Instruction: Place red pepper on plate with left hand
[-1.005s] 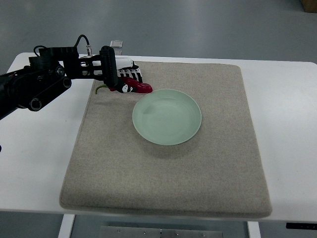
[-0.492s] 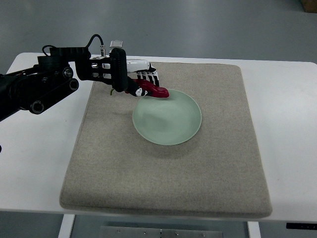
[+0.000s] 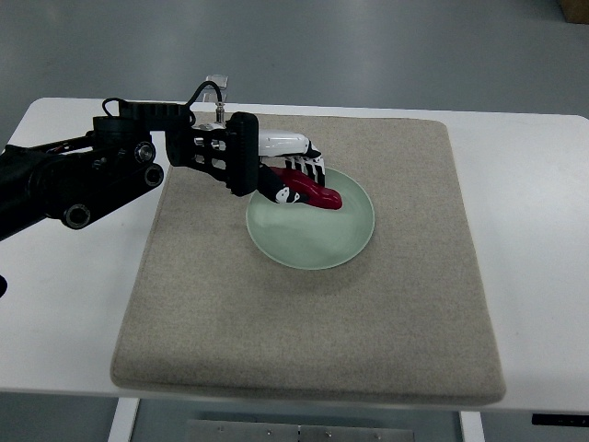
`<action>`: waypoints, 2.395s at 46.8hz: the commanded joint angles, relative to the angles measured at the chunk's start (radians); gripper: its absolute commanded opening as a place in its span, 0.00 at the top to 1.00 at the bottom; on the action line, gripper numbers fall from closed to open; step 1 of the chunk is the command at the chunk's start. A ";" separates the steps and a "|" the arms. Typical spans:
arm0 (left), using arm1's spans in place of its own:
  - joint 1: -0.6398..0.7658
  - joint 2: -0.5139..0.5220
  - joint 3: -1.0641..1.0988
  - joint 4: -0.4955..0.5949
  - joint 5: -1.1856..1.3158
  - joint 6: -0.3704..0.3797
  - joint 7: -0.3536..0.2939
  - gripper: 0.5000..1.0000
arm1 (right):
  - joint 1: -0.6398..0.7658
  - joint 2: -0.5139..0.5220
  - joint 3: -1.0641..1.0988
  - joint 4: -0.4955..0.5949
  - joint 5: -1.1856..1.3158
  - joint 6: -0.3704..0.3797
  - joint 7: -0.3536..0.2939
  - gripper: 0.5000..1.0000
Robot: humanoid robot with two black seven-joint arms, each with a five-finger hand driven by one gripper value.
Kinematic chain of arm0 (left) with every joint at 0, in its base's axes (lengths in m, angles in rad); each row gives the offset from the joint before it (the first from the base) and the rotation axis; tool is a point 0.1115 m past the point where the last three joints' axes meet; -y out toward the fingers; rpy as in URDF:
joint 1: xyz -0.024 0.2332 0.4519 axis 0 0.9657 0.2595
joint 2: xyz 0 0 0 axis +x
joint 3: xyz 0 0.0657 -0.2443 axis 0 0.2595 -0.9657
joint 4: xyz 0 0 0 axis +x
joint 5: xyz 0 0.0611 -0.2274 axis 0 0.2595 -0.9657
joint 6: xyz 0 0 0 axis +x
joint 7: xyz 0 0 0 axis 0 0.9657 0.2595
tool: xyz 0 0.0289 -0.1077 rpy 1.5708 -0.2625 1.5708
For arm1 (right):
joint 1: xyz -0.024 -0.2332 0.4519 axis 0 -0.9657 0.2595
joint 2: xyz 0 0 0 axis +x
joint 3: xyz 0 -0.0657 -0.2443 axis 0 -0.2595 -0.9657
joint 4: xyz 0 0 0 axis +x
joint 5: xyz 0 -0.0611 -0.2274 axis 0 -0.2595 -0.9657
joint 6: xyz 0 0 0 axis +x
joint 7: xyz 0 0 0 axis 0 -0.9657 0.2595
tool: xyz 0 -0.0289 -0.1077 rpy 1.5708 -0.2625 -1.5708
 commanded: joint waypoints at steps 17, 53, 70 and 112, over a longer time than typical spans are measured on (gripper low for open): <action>0.017 -0.006 0.007 0.011 0.000 0.003 0.002 1.00 | 0.001 0.000 0.000 0.001 -0.001 0.000 0.000 0.14; 0.020 -0.010 0.005 0.009 -0.001 0.003 0.002 0.45 | 0.001 0.000 0.000 0.000 -0.001 0.000 0.000 0.14; 0.017 -0.010 -0.008 0.041 -0.009 0.021 0.003 0.28 | 0.000 0.000 0.000 0.000 -0.001 0.000 0.000 0.14; 0.014 -0.001 -0.018 0.325 -0.403 0.307 0.003 0.01 | 0.001 0.000 0.000 0.000 -0.001 0.000 0.000 0.14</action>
